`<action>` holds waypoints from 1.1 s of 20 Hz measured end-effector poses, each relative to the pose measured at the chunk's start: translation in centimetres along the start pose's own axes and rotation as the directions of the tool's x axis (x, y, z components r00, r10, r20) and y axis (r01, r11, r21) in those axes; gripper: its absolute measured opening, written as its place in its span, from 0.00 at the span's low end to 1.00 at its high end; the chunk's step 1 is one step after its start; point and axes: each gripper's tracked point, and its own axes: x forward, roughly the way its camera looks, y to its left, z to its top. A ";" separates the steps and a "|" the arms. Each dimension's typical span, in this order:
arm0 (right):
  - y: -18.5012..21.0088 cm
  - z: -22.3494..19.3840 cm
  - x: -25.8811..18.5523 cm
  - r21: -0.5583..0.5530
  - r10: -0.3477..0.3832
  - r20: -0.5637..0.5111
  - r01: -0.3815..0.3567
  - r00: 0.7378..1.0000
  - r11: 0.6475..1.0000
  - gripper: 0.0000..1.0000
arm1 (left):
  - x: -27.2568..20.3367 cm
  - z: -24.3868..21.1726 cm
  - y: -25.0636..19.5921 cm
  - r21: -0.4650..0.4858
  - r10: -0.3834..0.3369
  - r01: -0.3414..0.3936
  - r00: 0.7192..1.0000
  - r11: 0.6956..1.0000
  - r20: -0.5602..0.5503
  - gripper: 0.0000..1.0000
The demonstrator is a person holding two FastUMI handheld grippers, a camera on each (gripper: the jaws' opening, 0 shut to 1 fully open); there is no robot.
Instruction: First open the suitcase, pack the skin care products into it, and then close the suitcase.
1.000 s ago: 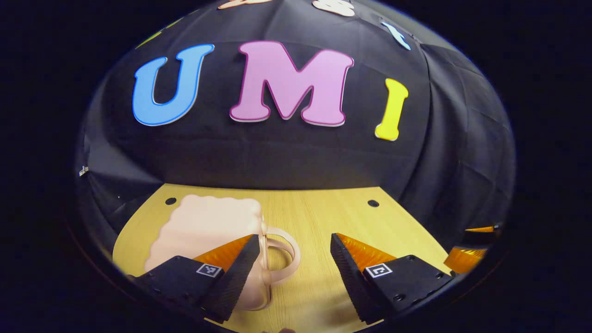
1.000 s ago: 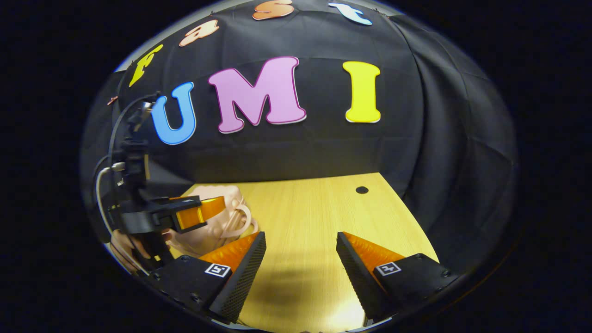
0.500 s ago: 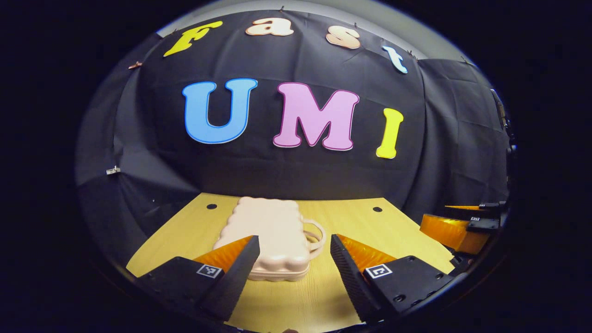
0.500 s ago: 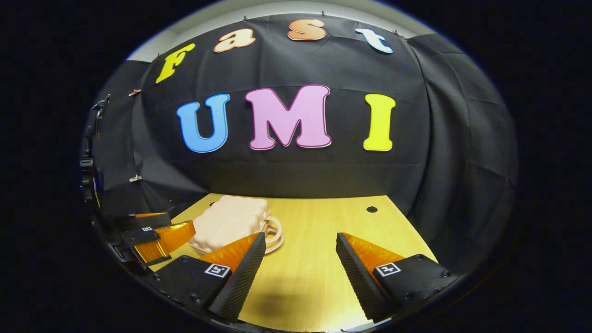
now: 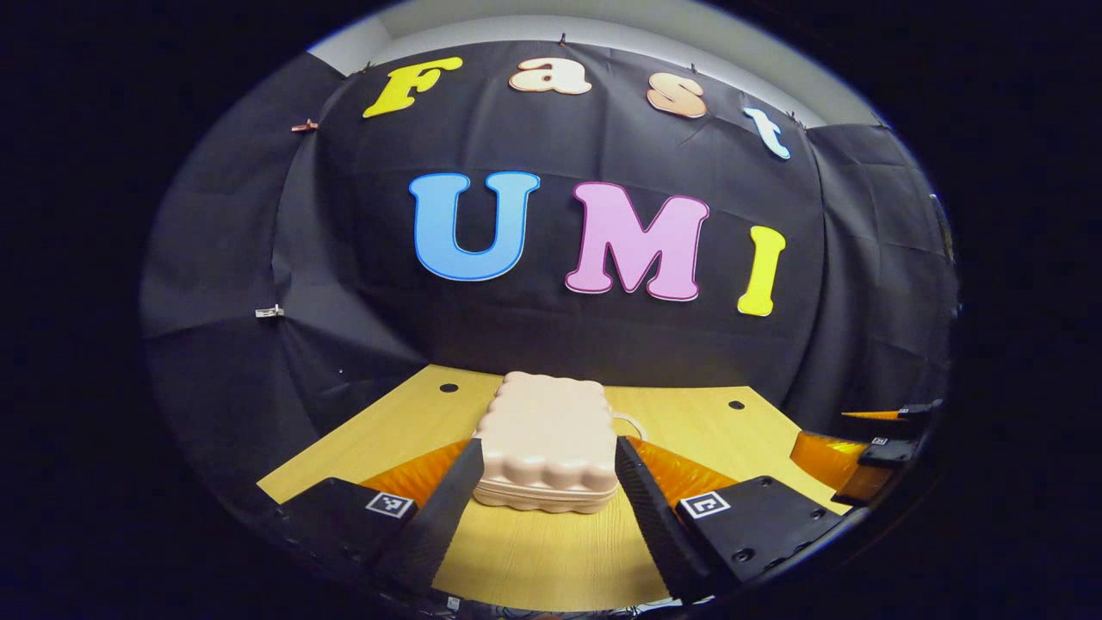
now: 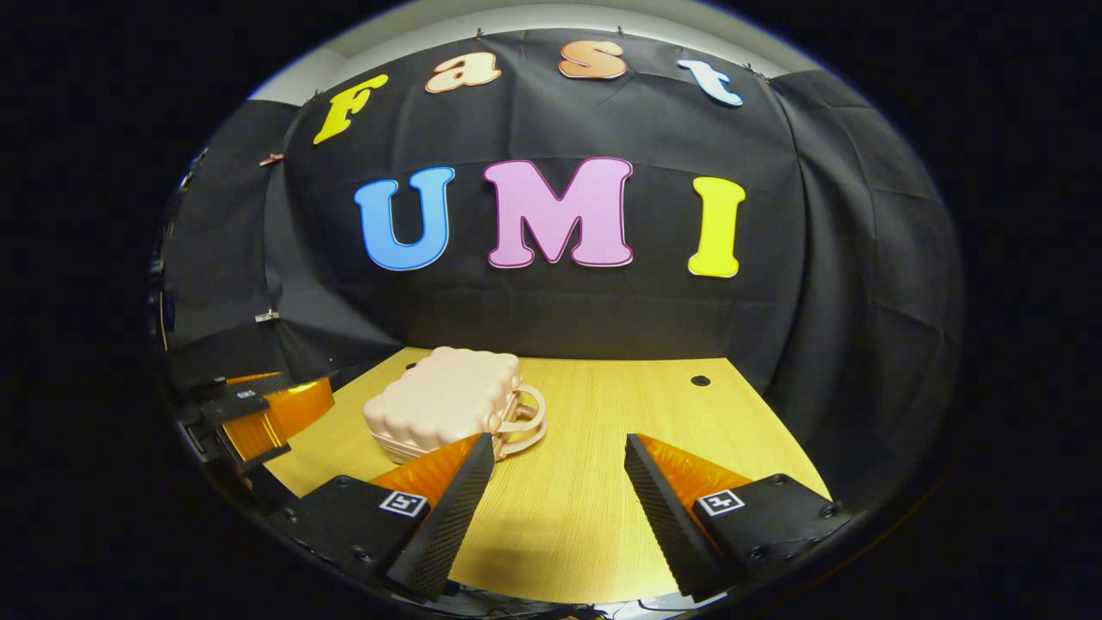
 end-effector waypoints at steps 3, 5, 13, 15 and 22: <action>0.4 -0.2 -0.1 0.008 0.014 -0.008 -0.014 1.000 1.000 0.97 | -0.3 0.5 -0.6 0.027 -0.008 0.007 1.000 1.000 0.017 0.96; 0.1 0.0 -0.1 0.004 0.015 -0.004 -0.015 1.000 1.000 0.97 | -0.5 0.9 -1.2 0.056 -0.023 0.021 0.999 0.998 0.025 0.96; 0.0 -0.3 -0.3 0.015 0.021 0.002 -0.021 1.000 1.000 0.97 | -1.0 0.8 -3.2 0.098 -0.065 0.062 0.997 0.993 0.032 0.96; -0.3 -0.6 -0.1 0.015 0.011 -0.006 -0.011 1.000 1.000 0.97 | -1.0 0.3 -3.2 0.090 -0.068 0.066 0.998 0.994 0.015 0.96; -0.6 -0.6 -0.3 0.034 -0.011 -0.003 0.012 1.000 0.999 0.97 | -0.8 -0.3 -4.1 0.094 -0.089 0.089 0.996 0.992 -0.002 0.96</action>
